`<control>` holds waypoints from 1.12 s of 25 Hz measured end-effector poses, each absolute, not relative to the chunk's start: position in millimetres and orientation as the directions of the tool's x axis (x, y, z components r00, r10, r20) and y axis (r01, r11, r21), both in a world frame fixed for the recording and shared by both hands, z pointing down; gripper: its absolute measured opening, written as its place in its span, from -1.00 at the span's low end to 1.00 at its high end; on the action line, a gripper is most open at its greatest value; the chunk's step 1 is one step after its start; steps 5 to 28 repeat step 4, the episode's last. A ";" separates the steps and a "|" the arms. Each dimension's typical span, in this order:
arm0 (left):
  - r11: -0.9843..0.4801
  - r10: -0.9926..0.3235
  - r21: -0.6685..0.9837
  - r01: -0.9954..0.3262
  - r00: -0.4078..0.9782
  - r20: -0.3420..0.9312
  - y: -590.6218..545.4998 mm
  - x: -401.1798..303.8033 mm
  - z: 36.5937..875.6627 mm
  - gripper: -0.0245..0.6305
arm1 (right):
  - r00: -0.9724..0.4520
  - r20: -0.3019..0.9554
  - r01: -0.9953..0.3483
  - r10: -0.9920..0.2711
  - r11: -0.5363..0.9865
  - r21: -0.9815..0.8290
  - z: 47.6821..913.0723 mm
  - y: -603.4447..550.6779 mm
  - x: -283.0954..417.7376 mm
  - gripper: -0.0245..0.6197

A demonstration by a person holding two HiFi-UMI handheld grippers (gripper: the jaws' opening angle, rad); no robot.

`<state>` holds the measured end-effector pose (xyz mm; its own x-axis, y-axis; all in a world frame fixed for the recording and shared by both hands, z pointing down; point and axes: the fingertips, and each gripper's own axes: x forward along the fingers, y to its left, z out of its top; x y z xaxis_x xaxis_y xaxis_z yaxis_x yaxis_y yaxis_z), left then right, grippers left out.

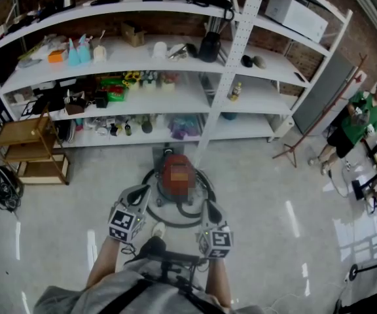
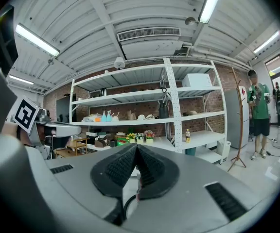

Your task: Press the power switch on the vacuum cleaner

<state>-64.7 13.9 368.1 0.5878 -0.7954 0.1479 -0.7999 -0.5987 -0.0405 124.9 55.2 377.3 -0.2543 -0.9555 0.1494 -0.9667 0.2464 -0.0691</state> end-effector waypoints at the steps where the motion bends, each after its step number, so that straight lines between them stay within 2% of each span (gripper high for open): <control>1: -0.599 -0.795 -0.041 -0.799 0.588 0.148 14.4 -64.2 368.4 -0.90 | -0.258 0.148 -0.966 -0.955 0.250 -0.067 379.1 55.4 125.5 -0.89; 28: -0.601 -0.794 -0.042 -0.798 0.590 0.147 15.7 -62.1 369.2 -0.90 | -0.257 0.149 -0.966 -0.955 0.250 -0.065 379.1 56.5 126.4 -0.89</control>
